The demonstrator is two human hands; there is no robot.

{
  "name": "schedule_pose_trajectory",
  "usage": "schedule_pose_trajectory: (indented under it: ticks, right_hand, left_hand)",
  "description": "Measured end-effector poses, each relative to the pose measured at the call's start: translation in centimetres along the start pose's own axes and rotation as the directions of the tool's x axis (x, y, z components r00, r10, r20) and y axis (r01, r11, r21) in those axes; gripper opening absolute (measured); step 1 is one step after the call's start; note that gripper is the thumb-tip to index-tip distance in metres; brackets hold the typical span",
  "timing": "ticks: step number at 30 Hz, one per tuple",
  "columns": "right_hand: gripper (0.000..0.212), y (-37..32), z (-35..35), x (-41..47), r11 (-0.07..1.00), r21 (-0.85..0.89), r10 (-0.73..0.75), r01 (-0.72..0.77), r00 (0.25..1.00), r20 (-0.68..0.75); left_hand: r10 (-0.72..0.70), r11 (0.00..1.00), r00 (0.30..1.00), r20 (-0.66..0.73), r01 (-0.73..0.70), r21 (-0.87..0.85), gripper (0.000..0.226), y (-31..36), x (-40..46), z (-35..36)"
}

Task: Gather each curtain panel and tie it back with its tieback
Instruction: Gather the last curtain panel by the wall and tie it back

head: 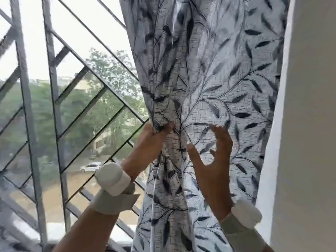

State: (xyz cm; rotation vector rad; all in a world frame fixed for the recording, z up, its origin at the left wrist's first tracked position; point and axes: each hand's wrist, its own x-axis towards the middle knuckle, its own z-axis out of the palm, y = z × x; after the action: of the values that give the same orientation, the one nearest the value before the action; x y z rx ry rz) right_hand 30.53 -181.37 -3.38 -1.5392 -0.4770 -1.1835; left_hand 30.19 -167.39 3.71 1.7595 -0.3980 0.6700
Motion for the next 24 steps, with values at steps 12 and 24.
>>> schedule_pose_trajectory:
  ticks: [12, 24]
  right_hand:
    - [0.009, -1.6, 3.7, 3.9, 0.981, 0.18, 0.084, -0.066, 0.992, -0.098]
    - [0.047, -3.1, 3.3, 3.6, 0.82, 0.351, 0.413, -0.452, 0.892, 0.184]
  left_hand:
    - [-0.005, 0.998, 1.0, -0.019, 0.006, 0.066, 0.021, 0.6, -0.7, -0.6]
    - [-0.026, 0.985, 0.981, 0.192, 0.057, -0.161, 0.059, -0.4, -0.5, -2.0]
